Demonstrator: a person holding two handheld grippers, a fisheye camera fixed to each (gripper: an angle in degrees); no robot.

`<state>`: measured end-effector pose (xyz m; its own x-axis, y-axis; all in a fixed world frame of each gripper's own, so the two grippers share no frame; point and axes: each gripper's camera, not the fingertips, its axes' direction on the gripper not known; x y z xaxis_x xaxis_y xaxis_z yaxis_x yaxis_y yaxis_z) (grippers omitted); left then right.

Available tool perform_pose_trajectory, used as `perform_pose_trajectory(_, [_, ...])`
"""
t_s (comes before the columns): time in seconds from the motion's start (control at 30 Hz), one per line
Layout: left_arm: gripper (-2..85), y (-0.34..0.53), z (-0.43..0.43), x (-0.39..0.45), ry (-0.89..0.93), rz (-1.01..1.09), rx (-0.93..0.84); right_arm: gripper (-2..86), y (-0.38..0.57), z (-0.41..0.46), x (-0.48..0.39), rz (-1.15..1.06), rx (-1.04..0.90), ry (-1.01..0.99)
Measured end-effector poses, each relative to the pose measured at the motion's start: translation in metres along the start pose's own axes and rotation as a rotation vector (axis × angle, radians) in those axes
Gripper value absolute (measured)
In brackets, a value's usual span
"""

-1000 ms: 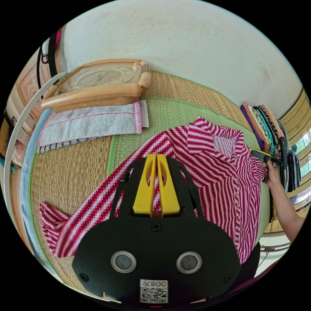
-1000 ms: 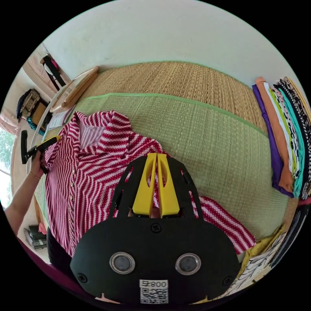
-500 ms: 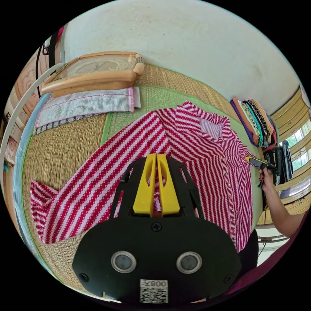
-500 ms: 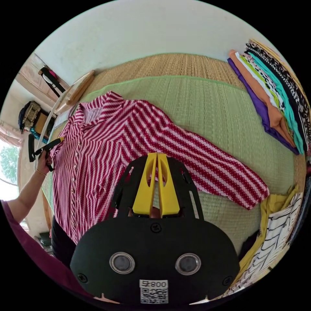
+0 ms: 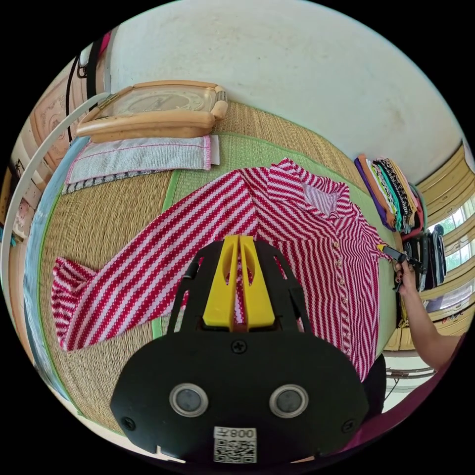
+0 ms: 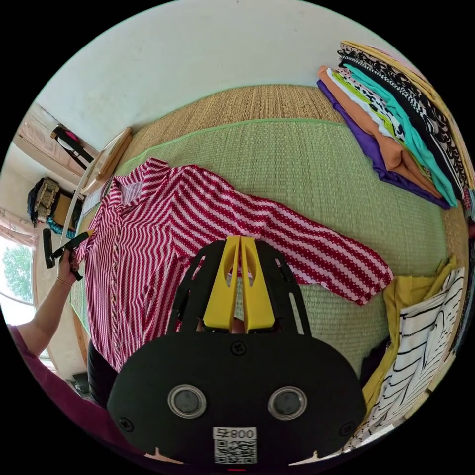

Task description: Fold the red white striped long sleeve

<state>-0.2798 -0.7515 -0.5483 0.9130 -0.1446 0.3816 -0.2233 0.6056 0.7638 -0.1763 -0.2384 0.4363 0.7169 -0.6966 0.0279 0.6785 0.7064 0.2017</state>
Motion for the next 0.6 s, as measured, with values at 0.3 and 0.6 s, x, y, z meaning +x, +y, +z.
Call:
perform_pose_trajectory(0.3, [0.2, -0.004, -0.006, -0.003, 0.040, -0.059, 0.003, 0.1, -0.005, 0.000, 0.010, 0.072, -0.018, -0.001])
perform_pose_trajectory(0.6, [0.2, -0.063, 0.020, 0.045, 0.100, 0.074, 0.026, 0.1, -0.040, -0.011, -0.051, -0.026, 0.115, -0.103])
